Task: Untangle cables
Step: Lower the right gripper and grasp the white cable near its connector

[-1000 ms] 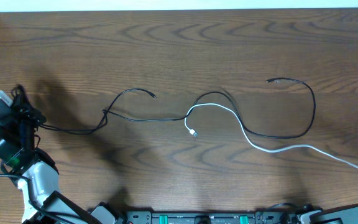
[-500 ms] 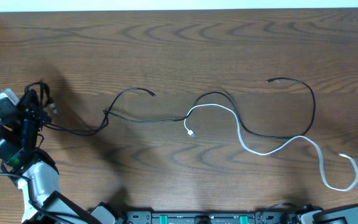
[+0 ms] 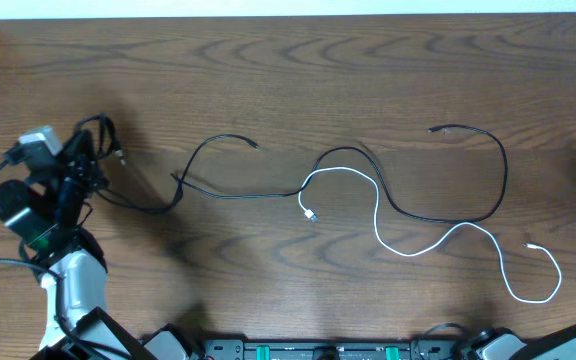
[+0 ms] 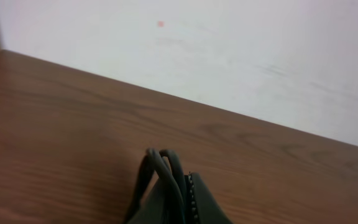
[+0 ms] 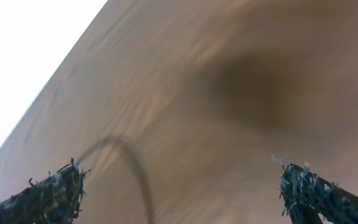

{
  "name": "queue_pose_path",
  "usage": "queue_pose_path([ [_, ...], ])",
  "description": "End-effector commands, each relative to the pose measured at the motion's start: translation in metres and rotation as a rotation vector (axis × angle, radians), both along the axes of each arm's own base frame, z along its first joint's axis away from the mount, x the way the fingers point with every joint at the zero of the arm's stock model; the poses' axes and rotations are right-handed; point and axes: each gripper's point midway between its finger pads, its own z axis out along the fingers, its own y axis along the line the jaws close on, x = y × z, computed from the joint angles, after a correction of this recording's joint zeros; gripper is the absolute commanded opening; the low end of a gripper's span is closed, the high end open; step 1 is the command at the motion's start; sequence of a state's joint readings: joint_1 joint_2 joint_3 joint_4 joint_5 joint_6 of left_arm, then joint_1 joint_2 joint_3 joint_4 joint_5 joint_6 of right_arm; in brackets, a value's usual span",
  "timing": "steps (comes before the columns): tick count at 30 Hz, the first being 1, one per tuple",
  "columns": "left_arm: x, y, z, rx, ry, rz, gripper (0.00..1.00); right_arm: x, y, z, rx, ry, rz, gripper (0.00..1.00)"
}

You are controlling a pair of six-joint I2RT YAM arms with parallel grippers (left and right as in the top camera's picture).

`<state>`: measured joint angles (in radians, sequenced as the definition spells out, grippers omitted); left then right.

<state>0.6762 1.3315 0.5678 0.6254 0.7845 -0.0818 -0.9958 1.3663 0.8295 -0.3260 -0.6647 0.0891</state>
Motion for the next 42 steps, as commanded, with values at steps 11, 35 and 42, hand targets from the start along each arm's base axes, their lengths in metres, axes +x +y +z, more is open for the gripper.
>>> queue_pose_path([
  [11, 0.015, -0.044, 0.007, -0.002, -0.015, -0.130, 0.08, 0.049, 0.199, -0.028, -0.063, 0.112, 0.736, 0.99],
  [35, 0.012, -0.046, -0.007, -0.046, 0.045, -0.130, 0.07, -0.030, 0.369, -0.092, 0.152, 0.322, 1.106, 0.96],
  [42, 0.012, -0.046, -0.007, -0.046, 0.045, -0.130, 0.07, -0.024, 0.377, -0.112, 0.123, 0.294, 1.004, 0.90],
])
